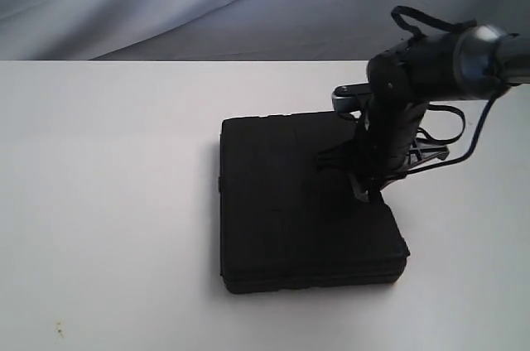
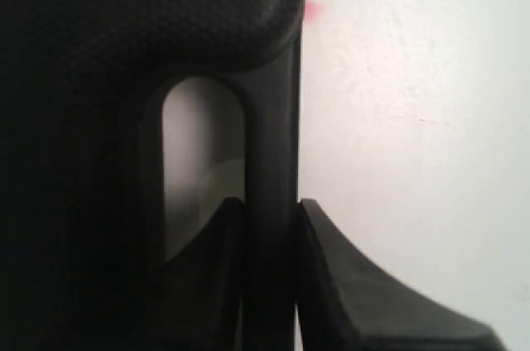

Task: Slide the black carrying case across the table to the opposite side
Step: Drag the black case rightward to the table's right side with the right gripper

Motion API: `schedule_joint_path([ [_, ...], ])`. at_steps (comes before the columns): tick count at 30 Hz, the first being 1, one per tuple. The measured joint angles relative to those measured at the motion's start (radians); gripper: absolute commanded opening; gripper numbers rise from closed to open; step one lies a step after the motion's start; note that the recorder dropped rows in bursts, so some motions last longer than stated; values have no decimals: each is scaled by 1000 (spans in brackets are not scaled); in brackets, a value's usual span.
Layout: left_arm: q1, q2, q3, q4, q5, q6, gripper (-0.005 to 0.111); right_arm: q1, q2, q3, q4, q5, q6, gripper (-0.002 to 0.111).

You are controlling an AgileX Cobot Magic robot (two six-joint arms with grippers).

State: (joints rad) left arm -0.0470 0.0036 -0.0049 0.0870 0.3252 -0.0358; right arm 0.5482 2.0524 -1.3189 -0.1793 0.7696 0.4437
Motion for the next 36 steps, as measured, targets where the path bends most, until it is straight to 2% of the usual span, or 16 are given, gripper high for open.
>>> schedule_joint_path([
  [6,0,0,0,0,0,0,0,-68,-71,115,-6,-68,7,0],
  [16,0,0,0,0,0,0,0,-168,-104,181,-24,-87,-27,0],
  [29,0,0,0,0,0,0,0,-213,-118,199,-60,-89,-36,0],
  [36,0,0,0,0,0,0,0,-276,-120,199,-60,-74,-77,0],
])
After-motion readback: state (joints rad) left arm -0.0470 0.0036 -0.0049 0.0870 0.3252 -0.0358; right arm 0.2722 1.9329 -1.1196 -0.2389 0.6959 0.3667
